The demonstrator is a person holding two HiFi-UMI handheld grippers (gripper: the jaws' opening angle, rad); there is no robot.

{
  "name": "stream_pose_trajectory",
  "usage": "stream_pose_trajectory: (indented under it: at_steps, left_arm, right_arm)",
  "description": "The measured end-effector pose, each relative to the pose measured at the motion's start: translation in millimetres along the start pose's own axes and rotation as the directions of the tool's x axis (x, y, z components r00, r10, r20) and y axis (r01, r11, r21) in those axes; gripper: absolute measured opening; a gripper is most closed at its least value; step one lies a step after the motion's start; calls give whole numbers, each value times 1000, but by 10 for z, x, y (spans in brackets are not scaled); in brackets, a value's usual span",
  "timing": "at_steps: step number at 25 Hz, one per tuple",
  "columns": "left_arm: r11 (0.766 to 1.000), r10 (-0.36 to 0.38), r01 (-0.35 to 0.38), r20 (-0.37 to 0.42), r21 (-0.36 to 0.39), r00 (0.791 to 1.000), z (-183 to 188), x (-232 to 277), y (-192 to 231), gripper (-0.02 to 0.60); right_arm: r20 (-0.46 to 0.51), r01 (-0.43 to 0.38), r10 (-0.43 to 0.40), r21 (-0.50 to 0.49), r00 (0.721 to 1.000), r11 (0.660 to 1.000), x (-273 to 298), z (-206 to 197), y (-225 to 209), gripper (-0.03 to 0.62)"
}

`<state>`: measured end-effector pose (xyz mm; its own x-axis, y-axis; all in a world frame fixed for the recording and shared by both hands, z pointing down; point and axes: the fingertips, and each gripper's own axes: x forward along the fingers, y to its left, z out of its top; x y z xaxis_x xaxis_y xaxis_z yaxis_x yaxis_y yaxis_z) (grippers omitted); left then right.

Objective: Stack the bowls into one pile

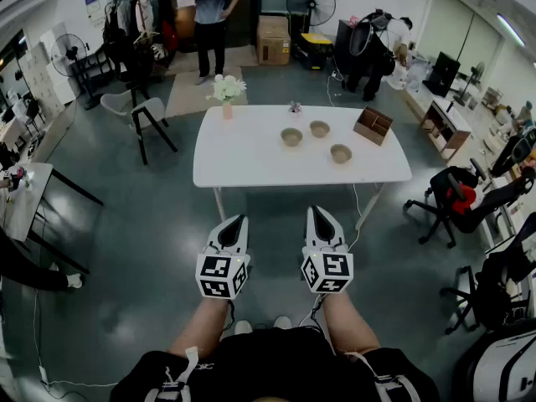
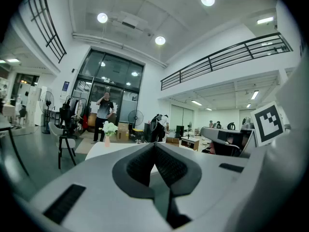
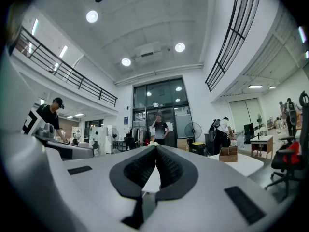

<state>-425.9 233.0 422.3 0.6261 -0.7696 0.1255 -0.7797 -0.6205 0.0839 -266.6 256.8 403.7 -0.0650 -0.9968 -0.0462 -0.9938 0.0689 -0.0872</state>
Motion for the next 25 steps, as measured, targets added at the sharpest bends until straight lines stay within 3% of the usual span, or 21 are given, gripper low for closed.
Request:
stream_pose_trajectory:
  at_steps: [14,25]
  left_arm:
    - [1000,6,-6,-7,15,1000,-14,57,-240,11]
    - [999,-7,7,5,41,1000,-30,414,-740,11]
  right_arm:
    - [26,5,-6,41,1000,999,-169,7,-217,15]
    - [45,-1,-2,57,999,998,-247,7,-770,15]
